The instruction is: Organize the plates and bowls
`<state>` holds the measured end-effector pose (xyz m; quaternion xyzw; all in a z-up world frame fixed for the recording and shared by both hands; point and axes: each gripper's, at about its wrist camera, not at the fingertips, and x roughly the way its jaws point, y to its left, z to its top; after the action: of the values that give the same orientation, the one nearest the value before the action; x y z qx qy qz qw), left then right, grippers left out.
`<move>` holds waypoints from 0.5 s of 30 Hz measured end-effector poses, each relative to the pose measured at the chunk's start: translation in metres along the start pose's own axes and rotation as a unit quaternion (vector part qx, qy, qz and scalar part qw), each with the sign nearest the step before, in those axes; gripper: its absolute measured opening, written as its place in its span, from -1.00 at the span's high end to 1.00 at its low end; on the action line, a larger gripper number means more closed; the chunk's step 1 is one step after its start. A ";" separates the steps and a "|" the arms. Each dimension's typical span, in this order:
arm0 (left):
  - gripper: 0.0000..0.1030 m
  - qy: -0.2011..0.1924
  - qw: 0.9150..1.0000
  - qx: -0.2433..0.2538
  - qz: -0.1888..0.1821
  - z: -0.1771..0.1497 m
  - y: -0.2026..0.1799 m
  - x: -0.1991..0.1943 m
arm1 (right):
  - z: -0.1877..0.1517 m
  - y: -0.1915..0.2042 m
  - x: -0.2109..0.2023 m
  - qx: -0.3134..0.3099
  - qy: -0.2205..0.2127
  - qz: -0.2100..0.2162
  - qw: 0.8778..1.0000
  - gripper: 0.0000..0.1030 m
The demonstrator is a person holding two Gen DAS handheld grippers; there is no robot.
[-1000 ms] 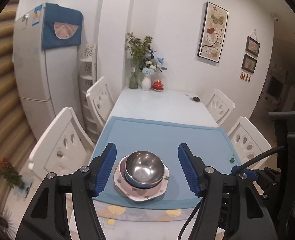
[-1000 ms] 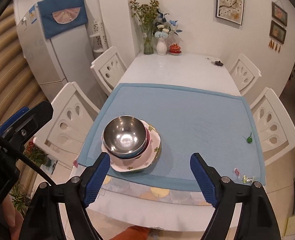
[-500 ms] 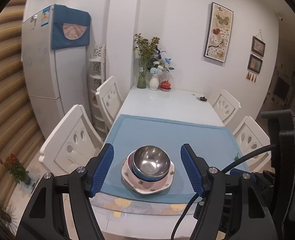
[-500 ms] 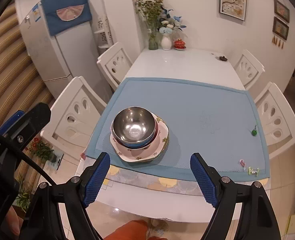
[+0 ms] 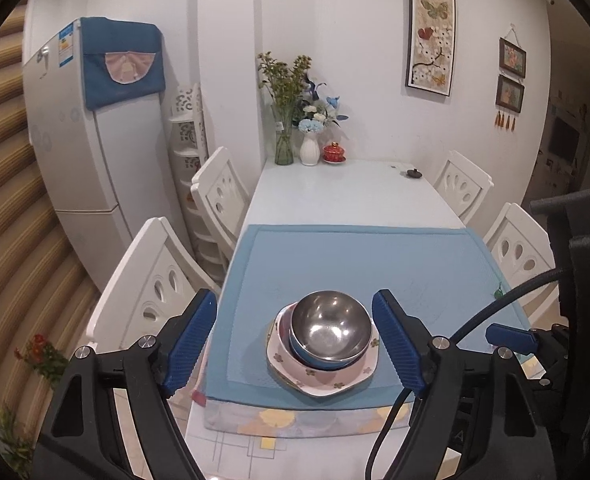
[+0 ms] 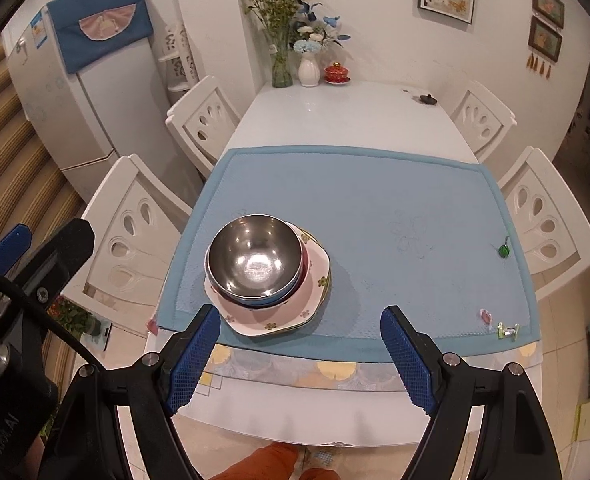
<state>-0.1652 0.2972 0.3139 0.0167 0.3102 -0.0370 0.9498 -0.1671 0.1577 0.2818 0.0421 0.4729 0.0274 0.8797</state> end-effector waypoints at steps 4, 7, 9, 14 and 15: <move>-0.65 -0.011 1.000 0.009 0.015 0.001 0.002 0.003 | 0.003 0.000 0.001 0.009 -0.001 -0.004 1.000 -0.56; -0.71 -0.018 1.000 0.013 0.021 0.001 0.004 0.005 | 0.004 0.002 0.002 0.013 -0.002 -0.010 1.000 -0.56; -0.71 -0.015 1.000 0.013 0.016 0.002 0.005 0.007 | 0.005 0.004 0.003 0.017 -0.001 -0.011 1.000 -0.56; -0.71 0.000 1.000 0.001 -0.003 0.003 0.013 0.017 | 0.005 0.007 0.008 0.020 0.005 -0.018 1.000 -0.56; -0.71 0.002 1.000 0.000 -0.004 0.003 0.014 0.019 | 0.005 0.008 0.009 0.021 0.006 -0.019 1.000 -0.56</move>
<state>-0.1470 0.3094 0.3056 0.0150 0.3125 -0.0409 0.9489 -0.1578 0.1659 0.2784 0.0514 0.4796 0.0006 0.8760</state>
